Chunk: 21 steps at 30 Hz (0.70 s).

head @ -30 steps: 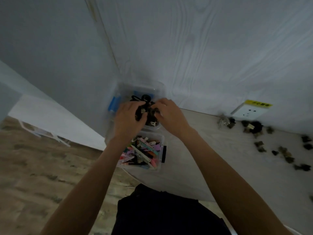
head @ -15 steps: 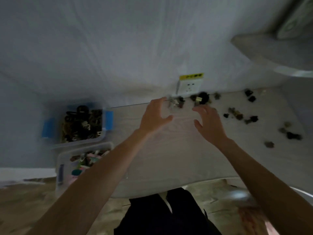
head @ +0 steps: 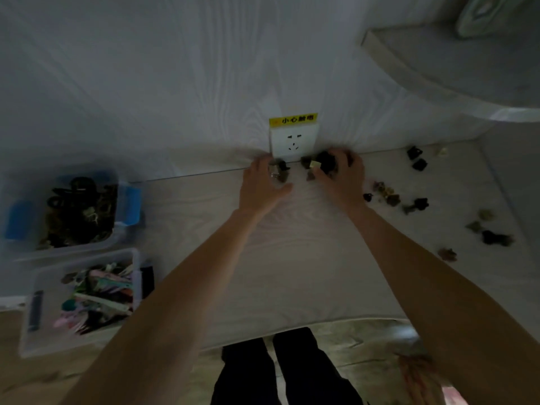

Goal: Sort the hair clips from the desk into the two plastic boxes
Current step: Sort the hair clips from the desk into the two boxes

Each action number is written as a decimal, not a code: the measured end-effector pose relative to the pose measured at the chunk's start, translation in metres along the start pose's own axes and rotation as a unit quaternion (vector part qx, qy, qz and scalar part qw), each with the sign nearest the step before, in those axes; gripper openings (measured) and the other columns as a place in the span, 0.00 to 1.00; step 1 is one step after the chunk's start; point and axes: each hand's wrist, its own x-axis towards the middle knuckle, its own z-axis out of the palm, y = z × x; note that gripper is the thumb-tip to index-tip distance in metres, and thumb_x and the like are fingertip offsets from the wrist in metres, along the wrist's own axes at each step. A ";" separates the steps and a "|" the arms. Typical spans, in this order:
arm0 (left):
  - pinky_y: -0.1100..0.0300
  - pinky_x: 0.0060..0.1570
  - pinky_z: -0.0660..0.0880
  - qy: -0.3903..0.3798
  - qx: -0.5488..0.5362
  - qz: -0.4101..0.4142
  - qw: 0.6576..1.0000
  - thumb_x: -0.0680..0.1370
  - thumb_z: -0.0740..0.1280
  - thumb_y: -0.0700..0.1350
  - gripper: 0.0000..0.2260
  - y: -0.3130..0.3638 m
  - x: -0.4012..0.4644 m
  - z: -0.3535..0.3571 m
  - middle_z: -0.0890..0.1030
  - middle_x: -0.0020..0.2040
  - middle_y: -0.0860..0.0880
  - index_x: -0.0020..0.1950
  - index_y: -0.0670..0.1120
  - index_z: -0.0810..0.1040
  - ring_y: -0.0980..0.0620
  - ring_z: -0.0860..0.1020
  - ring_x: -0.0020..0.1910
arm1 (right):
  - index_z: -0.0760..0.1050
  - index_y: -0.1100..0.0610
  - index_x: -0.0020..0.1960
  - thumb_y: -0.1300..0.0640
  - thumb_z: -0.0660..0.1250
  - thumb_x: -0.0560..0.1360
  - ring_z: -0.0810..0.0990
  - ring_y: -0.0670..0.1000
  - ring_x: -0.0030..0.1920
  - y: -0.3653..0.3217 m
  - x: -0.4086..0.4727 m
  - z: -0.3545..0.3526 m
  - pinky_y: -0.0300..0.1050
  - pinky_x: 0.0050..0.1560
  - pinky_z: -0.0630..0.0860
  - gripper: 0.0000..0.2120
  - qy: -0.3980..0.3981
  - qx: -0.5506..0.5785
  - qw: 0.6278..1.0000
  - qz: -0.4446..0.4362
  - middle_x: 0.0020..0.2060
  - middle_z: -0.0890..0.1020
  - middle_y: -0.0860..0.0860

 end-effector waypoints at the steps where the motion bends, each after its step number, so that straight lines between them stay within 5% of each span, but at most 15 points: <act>1: 0.55 0.62 0.66 0.005 -0.009 -0.001 1.000 0.67 0.73 0.52 0.28 0.002 0.001 0.003 0.71 0.64 0.46 0.64 0.48 0.68 0.44 0.69 0.62 | 0.72 0.54 0.63 0.36 0.56 0.63 0.68 0.62 0.65 0.000 -0.001 0.005 0.58 0.66 0.63 0.35 0.001 -0.009 1.000 -0.008 0.64 0.70 0.61; 6: 0.50 0.59 0.73 -0.007 -0.046 0.006 0.999 0.64 0.71 0.58 0.27 0.002 -0.004 0.002 0.79 0.56 0.49 0.60 0.51 0.71 0.48 0.76 0.56 | 0.69 0.50 0.65 0.37 0.53 0.66 0.66 0.54 0.69 -0.011 -0.021 0.022 0.62 0.72 0.52 0.31 -0.071 0.001 0.994 -0.083 0.69 0.68 0.53; 11: 0.60 0.55 0.72 -0.095 -0.028 0.044 0.994 0.68 0.72 0.53 0.24 -0.009 -0.042 -0.012 0.81 0.55 0.48 0.62 0.49 0.73 0.50 0.79 0.53 | 0.67 0.56 0.67 0.49 0.62 0.72 0.63 0.55 0.70 -0.021 -0.066 0.040 0.52 0.74 0.50 0.25 -0.128 0.059 0.983 -0.118 0.70 0.65 0.57; 14: 0.59 0.56 0.73 -0.097 -0.055 0.042 0.993 0.68 0.74 0.51 0.24 -0.023 -0.077 -0.021 0.81 0.56 0.47 0.62 0.47 0.74 0.50 0.79 0.53 | 0.67 0.56 0.68 0.57 0.67 0.74 0.62 0.58 0.70 -0.025 -0.099 0.047 0.60 0.72 0.56 0.23 -0.154 0.068 0.977 -0.131 0.71 0.64 0.59; 21: 0.56 0.57 0.72 -0.079 -0.006 0.036 0.996 0.68 0.73 0.40 0.28 -0.060 -0.119 -0.036 0.76 0.58 0.45 0.66 0.46 0.71 0.48 0.75 0.56 | 0.70 0.55 0.66 0.52 0.59 0.76 0.63 0.55 0.70 -0.044 -0.100 0.013 0.48 0.70 0.55 0.19 -0.116 0.069 0.984 -0.112 0.69 0.68 0.55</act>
